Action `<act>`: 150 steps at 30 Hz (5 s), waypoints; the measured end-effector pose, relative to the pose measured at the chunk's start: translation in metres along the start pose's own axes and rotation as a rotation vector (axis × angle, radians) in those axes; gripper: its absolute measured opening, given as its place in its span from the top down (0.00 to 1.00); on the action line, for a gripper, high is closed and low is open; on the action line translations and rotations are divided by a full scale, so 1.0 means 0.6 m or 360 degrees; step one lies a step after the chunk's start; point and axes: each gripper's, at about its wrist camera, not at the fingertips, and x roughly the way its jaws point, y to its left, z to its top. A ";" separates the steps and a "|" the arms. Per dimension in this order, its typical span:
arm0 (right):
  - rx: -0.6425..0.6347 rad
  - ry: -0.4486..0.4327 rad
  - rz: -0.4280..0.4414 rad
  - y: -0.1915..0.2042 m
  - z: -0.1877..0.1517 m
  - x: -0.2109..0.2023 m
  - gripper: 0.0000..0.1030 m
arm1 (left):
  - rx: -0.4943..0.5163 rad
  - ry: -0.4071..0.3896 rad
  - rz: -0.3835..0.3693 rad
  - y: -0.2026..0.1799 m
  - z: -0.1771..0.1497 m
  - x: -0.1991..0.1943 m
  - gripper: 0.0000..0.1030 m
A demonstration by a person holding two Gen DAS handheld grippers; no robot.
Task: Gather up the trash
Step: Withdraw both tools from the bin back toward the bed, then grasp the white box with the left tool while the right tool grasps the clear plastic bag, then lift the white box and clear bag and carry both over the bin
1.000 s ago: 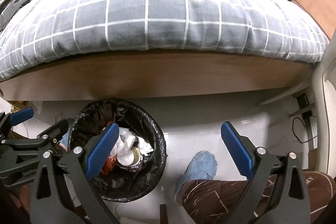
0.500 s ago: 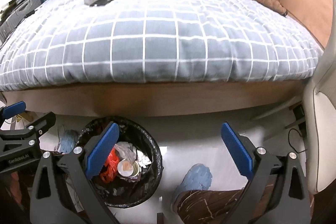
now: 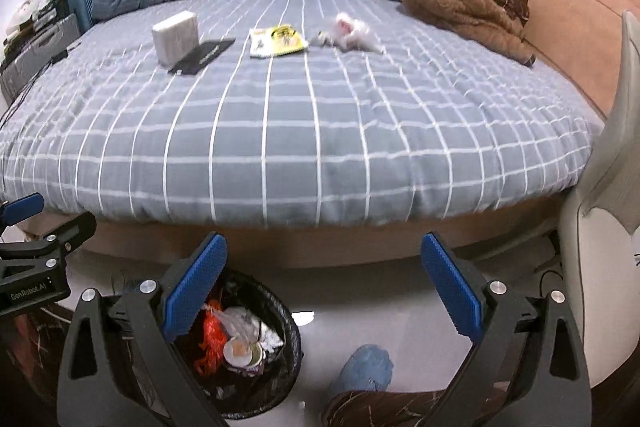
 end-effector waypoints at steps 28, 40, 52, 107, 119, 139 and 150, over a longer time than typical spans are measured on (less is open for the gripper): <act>0.0016 -0.0148 -0.0011 -0.049 0.249 0.116 0.09 | -0.0073 -0.0146 0.0096 0.061 0.260 0.083 0.06; 0.0049 -0.0134 -0.0047 -0.080 0.372 0.281 0.09 | -0.0059 -0.0170 0.0113 0.083 0.370 0.194 0.06; 0.0036 -0.0095 0.0008 -0.083 0.422 0.399 0.17 | -0.0045 -0.0149 0.0084 0.082 0.413 0.279 0.06; 0.0066 -0.0107 0.0055 -0.054 0.365 0.221 0.50 | 0.0004 -0.0107 0.0003 0.066 0.357 0.134 0.63; 0.0097 -0.0102 0.0079 -0.046 0.316 0.143 0.50 | 0.0001 -0.0101 -0.0009 0.058 0.307 0.063 0.63; 0.0090 -0.0115 0.0107 -0.025 0.248 0.029 0.50 | -0.0051 -0.0128 -0.0027 0.047 0.242 -0.029 0.63; 0.0081 -0.0108 0.0127 -0.011 0.212 -0.012 0.50 | -0.0070 -0.0149 -0.0014 0.050 0.207 -0.073 0.63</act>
